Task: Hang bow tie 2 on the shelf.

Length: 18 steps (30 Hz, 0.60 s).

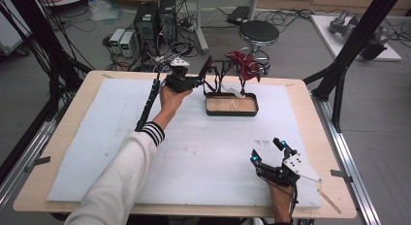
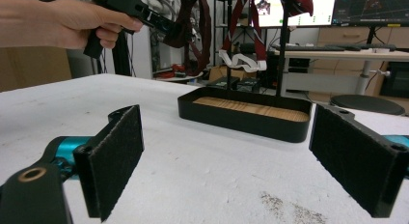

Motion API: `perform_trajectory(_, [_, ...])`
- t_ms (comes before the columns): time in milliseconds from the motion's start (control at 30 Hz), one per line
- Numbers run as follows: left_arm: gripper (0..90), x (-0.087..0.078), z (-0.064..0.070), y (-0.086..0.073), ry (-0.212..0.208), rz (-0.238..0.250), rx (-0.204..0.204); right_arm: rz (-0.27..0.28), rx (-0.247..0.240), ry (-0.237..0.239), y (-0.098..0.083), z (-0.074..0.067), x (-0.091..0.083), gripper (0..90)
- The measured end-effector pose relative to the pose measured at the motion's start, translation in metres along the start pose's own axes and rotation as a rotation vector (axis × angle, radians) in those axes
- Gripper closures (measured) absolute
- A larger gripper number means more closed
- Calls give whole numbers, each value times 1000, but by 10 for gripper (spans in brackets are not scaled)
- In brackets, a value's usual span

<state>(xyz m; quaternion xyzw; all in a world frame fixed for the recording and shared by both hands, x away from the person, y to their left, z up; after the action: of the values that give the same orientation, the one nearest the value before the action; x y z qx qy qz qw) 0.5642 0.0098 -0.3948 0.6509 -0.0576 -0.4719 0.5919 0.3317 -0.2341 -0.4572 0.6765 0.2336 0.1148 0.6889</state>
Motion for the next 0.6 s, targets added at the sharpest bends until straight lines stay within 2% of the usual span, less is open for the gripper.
perform_trajectory(200, [788, 3, 3, -3, -8, -11, -3, 1, -1, 1, 0, 0, 0, 112])
perform_trajectory(300, [656, 3, 4, -3, -16, -7, -3, 1, 0, 1, 0, 0, 0, 112])
perform_trajectory(467, [510, 4, 3, -7, -4, -17, -13, 1, -3, -1, 0, 0, 0, 112])
perform_trajectory(600, [362, 3, 2, -11, -6, -10, 9, 2, -3, 0, 0, 0, 0, 112])
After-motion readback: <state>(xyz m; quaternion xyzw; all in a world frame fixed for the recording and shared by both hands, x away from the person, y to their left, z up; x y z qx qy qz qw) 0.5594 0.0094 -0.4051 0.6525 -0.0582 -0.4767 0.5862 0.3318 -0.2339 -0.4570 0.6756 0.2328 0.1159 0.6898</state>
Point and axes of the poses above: each handheld gripper's, and its own axes: x roughly forward along the jaws, y roughly out of its top, z roughly to its right, the point moved 9 cm from there along x, roughly forward along the jaws, and after that the axes turned 8 degrees about -z, right-handed, at the moved point
